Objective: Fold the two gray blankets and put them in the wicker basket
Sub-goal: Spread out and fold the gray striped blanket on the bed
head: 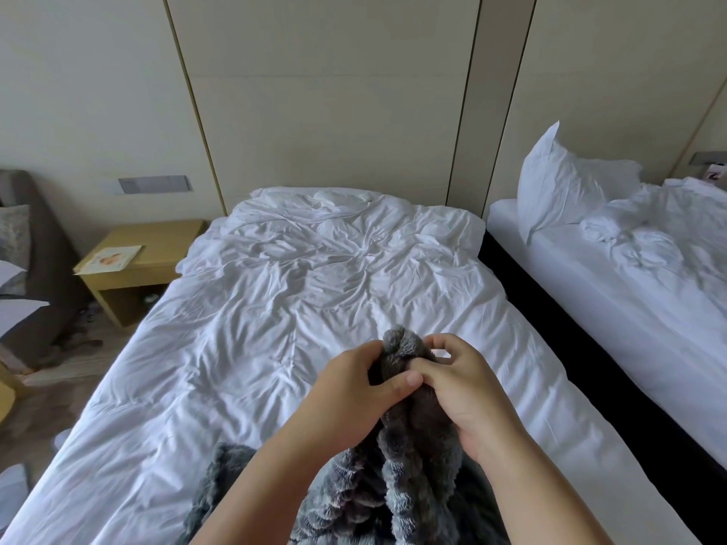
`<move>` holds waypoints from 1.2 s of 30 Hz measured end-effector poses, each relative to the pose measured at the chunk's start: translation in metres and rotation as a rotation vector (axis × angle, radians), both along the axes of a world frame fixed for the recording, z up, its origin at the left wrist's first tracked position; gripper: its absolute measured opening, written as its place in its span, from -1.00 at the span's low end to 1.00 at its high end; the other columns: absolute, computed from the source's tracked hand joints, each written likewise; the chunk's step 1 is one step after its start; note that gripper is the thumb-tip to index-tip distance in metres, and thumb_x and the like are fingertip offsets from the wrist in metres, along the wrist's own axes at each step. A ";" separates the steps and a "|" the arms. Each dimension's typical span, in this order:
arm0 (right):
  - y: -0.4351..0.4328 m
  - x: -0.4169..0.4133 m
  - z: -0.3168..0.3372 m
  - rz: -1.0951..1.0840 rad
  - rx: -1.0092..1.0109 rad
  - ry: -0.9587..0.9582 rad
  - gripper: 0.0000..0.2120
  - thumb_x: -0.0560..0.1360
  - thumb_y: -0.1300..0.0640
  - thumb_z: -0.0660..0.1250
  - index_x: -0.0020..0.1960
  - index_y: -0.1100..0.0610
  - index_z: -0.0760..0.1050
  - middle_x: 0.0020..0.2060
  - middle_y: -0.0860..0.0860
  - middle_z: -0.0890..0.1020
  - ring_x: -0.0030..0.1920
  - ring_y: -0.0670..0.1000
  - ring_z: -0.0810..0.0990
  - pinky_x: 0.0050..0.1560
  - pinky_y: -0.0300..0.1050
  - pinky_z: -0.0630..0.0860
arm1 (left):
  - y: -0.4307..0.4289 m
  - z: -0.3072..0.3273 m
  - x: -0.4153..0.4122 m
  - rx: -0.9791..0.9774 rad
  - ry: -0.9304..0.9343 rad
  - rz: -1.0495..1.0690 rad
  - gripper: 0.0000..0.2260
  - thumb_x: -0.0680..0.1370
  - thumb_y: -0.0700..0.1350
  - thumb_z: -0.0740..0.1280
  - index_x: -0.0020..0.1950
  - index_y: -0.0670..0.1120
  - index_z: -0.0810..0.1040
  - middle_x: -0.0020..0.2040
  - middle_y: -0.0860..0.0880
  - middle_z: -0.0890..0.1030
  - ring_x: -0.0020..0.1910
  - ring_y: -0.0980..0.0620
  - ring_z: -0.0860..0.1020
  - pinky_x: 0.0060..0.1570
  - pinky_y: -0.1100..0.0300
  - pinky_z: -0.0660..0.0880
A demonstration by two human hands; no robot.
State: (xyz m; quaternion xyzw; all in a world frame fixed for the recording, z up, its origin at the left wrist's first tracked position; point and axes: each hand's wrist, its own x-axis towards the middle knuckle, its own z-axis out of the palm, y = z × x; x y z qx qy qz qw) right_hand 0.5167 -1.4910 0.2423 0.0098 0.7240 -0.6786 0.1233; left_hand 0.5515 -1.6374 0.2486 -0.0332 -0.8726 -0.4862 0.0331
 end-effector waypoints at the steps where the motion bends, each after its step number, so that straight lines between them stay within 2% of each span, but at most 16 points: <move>1: 0.001 0.000 0.001 0.017 -0.007 0.006 -0.78 0.36 0.21 0.40 -0.06 -0.06 0.58 -0.25 0.05 0.71 -0.23 0.08 0.69 -0.14 0.04 0.61 | 0.000 0.000 0.000 -0.040 0.007 -0.018 -0.85 0.46 0.13 0.40 -0.11 0.09 0.54 -0.27 0.15 0.63 -0.35 0.20 0.53 -0.38 0.32 0.40; 3: 0.002 -0.001 0.003 0.079 -0.035 0.012 -0.73 0.38 0.22 0.38 -0.01 -0.09 0.60 -0.21 0.08 0.72 -0.17 0.11 0.71 -0.09 0.07 0.62 | -0.001 0.001 0.001 -0.118 0.023 -0.067 -0.86 0.48 0.09 0.38 -0.20 0.14 0.45 -0.35 0.28 0.55 -0.39 0.28 0.47 -0.41 0.41 0.33; 8: 0.010 -0.005 0.006 0.260 -0.069 -0.005 -0.88 0.44 0.29 0.38 -0.09 0.15 0.66 -0.13 0.21 0.70 -0.10 0.13 0.69 -0.01 0.02 0.58 | -0.010 0.004 0.000 -0.191 0.046 -0.149 -0.88 0.59 -0.12 0.25 -0.15 -0.09 0.45 -0.30 -0.02 0.53 -0.37 0.19 0.39 -0.31 0.27 0.34; 10: 0.012 -0.008 0.008 0.359 -0.063 -0.003 -0.90 0.46 0.27 0.39 -0.05 0.19 0.65 -0.14 0.17 0.69 -0.10 0.07 0.68 -0.08 -0.11 0.57 | -0.008 0.006 0.000 -0.051 0.068 -0.080 -0.89 0.59 -0.21 0.24 -0.14 -0.13 0.47 -0.26 -0.10 0.55 -0.33 0.15 0.40 -0.29 0.24 0.37; 12: 0.012 -0.013 0.014 0.456 -0.066 0.010 -0.83 0.44 0.25 0.42 0.03 0.16 0.63 -0.13 0.12 0.69 -0.09 0.04 0.67 -0.13 -0.17 0.55 | -0.004 0.013 -0.001 0.131 0.082 0.008 -0.88 0.59 -0.26 0.23 -0.13 -0.16 0.49 -0.23 -0.14 0.58 -0.25 -0.02 0.50 -0.19 0.11 0.46; 14: 0.010 -0.020 0.023 0.530 -0.037 0.041 -0.71 0.38 0.21 0.43 0.10 0.10 0.61 -0.09 0.12 0.68 -0.04 0.06 0.67 -0.04 -0.14 0.54 | -0.003 0.026 -0.005 0.241 0.091 0.072 -0.88 0.60 -0.27 0.20 -0.06 -0.20 0.53 -0.13 -0.24 0.61 -0.13 -0.21 0.57 -0.05 -0.11 0.50; 15: 0.008 -0.025 0.029 0.566 -0.011 0.061 -0.69 0.36 0.20 0.43 0.10 0.07 0.60 -0.06 0.13 0.68 0.00 0.08 0.66 0.02 -0.12 0.54 | -0.004 0.036 -0.007 0.285 0.093 0.085 -0.87 0.60 -0.27 0.19 -0.03 -0.20 0.54 -0.11 -0.28 0.60 -0.12 -0.22 0.58 -0.03 -0.18 0.49; 17: 0.005 -0.033 0.045 0.658 0.050 0.100 -0.74 0.37 0.18 0.44 0.05 -0.01 0.61 -0.03 0.09 0.68 0.04 0.06 0.64 0.10 -0.13 0.51 | -0.009 0.059 -0.012 0.365 0.131 0.092 -0.82 0.61 -0.27 0.17 -0.02 -0.16 0.57 -0.15 -0.23 0.63 -0.17 -0.12 0.59 -0.11 -0.12 0.53; 20: -0.005 -0.043 0.073 0.838 0.175 0.159 -0.79 0.38 0.17 0.45 -0.07 -0.11 0.62 -0.12 -0.09 0.67 -0.03 -0.07 0.63 0.06 -0.22 0.49 | -0.021 0.103 -0.017 0.463 0.219 0.129 -0.68 0.60 -0.32 0.15 -0.11 -0.03 0.63 -0.26 -0.03 0.65 -0.23 0.03 0.62 -0.19 0.09 0.57; 23: -0.022 -0.048 0.096 0.981 0.345 0.158 -0.66 0.36 0.18 0.50 0.08 -0.11 0.61 0.02 -0.15 0.68 0.05 -0.18 0.63 0.10 -0.32 0.49 | -0.038 0.154 -0.020 0.540 0.319 0.157 -0.64 0.58 -0.31 0.15 -0.15 0.03 0.65 -0.31 -0.01 0.65 -0.26 0.00 0.63 -0.16 0.02 0.60; 25: -0.034 -0.051 0.106 1.023 0.510 0.223 -0.64 0.33 0.09 0.51 0.09 -0.14 0.59 0.02 -0.23 0.67 0.04 -0.27 0.60 0.06 -0.41 0.47 | -0.052 0.189 -0.022 0.541 0.407 0.173 -0.67 0.59 -0.27 0.15 -0.12 0.04 0.65 -0.30 -0.02 0.65 -0.26 -0.02 0.63 -0.16 -0.01 0.60; 27: -0.045 -0.059 0.119 0.954 0.627 0.305 -0.72 0.28 0.04 0.51 -0.03 -0.18 0.61 -0.08 -0.23 0.67 0.00 -0.21 0.62 0.01 -0.37 0.49 | -0.066 0.218 -0.031 0.476 0.494 0.233 -0.69 0.61 -0.25 0.16 -0.13 0.02 0.64 -0.32 -0.01 0.63 -0.27 -0.01 0.61 -0.18 0.03 0.58; 29: -0.053 -0.074 0.143 0.708 0.658 0.374 -0.84 0.26 0.08 0.51 -0.19 -0.09 0.63 -0.23 -0.16 0.67 -0.09 -0.09 0.65 -0.11 -0.31 0.52 | -0.079 0.245 -0.045 0.428 0.530 0.330 -0.71 0.63 -0.24 0.14 -0.15 -0.04 0.59 -0.28 -0.06 0.60 -0.23 -0.05 0.57 -0.18 0.05 0.54; 31: -0.056 -0.089 0.185 0.447 0.606 0.413 -0.93 0.27 0.15 0.53 -0.29 0.03 0.65 -0.34 -0.08 0.67 -0.25 -0.08 0.66 -0.26 -0.32 0.52 | -0.099 0.276 -0.058 0.489 0.491 0.453 -0.73 0.64 -0.23 0.10 -0.07 -0.04 0.56 -0.20 -0.12 0.58 -0.21 -0.08 0.57 -0.25 0.13 0.56; 33: -0.053 -0.096 0.239 0.236 0.497 0.493 -0.89 0.26 0.16 0.56 -0.31 0.15 0.65 -0.41 0.01 0.65 -0.36 -0.03 0.62 -0.38 -0.32 0.44 | -0.125 0.310 -0.058 0.564 0.481 0.560 -0.74 0.63 -0.24 0.08 0.07 -0.08 0.56 -0.17 -0.11 0.58 -0.23 -0.05 0.57 -0.39 0.18 0.53; 36: -0.038 -0.088 0.308 0.154 0.325 0.719 -0.73 0.24 0.07 0.59 -0.11 0.14 0.66 -0.21 0.08 0.71 -0.17 0.08 0.67 -0.09 -0.14 0.49 | -0.159 0.356 -0.046 0.499 0.559 0.620 -0.71 0.63 -0.23 0.06 0.15 -0.04 0.54 -0.08 -0.10 0.58 -0.14 -0.06 0.56 -0.24 0.14 0.53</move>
